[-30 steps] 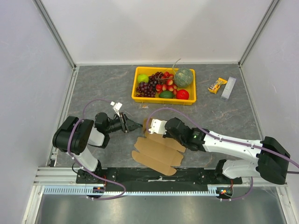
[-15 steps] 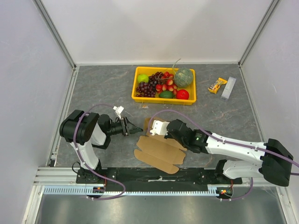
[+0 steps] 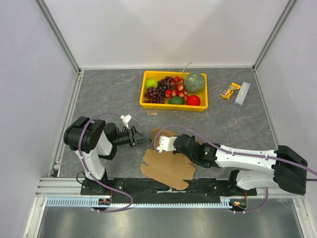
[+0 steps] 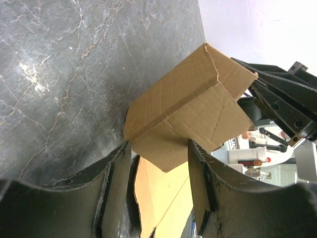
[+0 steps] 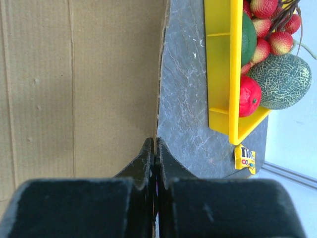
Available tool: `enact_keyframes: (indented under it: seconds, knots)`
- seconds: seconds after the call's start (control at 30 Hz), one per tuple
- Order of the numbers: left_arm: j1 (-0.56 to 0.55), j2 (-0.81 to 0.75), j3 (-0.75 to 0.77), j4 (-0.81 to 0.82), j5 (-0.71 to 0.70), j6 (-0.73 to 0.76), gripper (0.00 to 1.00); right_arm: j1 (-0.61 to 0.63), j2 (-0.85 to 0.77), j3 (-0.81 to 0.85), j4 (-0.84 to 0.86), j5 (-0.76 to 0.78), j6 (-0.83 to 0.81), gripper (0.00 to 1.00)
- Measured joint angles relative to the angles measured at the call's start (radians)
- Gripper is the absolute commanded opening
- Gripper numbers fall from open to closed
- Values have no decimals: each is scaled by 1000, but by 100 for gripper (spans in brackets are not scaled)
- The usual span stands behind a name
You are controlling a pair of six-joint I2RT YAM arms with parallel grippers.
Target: Fold the paper box
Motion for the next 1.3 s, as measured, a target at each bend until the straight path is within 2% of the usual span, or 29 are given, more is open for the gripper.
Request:
enact_keyframes:
  seconds: [0.47, 1.03, 1.3]
  knots:
    - [-4, 9, -32, 1, -1, -1, 56, 85, 20, -28, 69, 75, -32, 0]
    - [-65, -115, -94, 2, -11, 7, 56, 147, 7, -74, 131, 106, -40, 0]
    - [-101, -196, -163, 0, -98, 56, 56, 188, -16, -74, 130, 110, -35, 3]
